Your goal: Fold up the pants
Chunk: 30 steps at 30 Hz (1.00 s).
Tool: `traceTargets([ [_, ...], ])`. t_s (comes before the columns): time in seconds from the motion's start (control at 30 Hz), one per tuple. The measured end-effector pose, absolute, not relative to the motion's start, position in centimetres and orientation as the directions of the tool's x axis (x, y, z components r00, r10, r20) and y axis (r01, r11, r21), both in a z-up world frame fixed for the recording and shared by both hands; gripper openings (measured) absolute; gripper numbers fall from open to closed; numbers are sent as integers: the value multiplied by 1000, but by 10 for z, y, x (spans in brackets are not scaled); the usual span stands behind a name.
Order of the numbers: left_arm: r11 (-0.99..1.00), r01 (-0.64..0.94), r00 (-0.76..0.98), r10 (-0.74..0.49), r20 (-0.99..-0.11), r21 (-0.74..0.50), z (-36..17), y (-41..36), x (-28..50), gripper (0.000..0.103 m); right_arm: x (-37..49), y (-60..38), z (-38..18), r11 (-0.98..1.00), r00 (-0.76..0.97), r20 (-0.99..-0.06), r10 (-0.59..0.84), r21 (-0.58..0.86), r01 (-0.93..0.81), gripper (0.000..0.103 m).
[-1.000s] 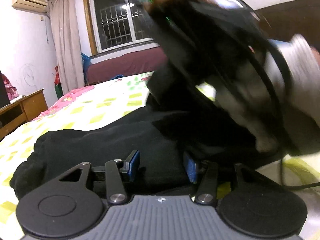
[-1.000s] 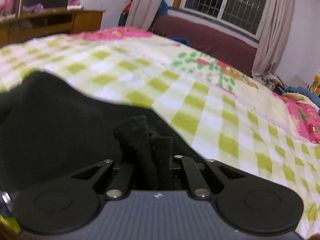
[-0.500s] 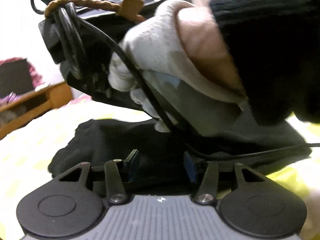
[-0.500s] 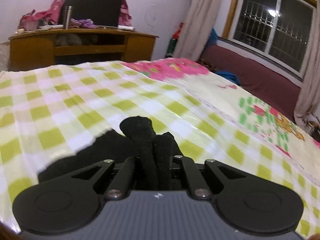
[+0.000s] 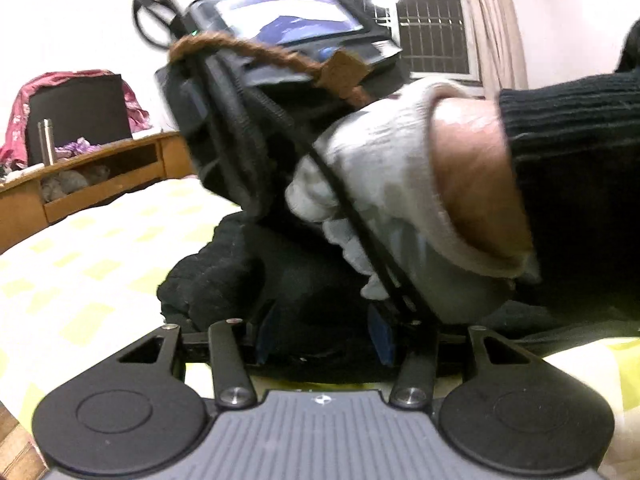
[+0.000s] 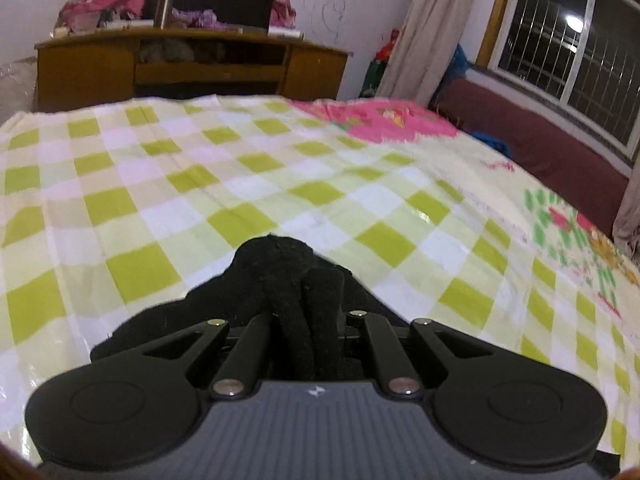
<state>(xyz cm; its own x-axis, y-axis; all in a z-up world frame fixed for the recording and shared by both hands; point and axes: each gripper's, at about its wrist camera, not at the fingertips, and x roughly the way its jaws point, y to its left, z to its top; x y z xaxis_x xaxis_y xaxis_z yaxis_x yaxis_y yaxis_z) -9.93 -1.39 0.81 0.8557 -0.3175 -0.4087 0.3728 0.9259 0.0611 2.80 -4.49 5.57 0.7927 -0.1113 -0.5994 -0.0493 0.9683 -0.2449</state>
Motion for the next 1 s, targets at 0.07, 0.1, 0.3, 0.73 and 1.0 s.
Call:
traceTargets([
  [0.07,935,350,864,-299,-405,55,10,-15,-104,63,21,-45,65,972,813,-572,-104,-232,-39,7],
  [0.1,938,344,864,-298,-406,45,11,-16,-104,63,19,-45,69,973,822,-559,-106,-228,-29,7],
  [0.3,950,306,868,-253,-426,59,10,-12,-113,63,35,-32,59,978,770,-638,1,-160,-134,31],
  [0.73,968,252,900,-236,-367,-4,20,-10,-138,67,-45,-95,97,977,809,-571,136,-57,-205,49],
  [1.0,982,171,915,-187,-357,-76,31,6,-89,74,-129,-177,88,990,800,-593,-87,-139,5,50],
])
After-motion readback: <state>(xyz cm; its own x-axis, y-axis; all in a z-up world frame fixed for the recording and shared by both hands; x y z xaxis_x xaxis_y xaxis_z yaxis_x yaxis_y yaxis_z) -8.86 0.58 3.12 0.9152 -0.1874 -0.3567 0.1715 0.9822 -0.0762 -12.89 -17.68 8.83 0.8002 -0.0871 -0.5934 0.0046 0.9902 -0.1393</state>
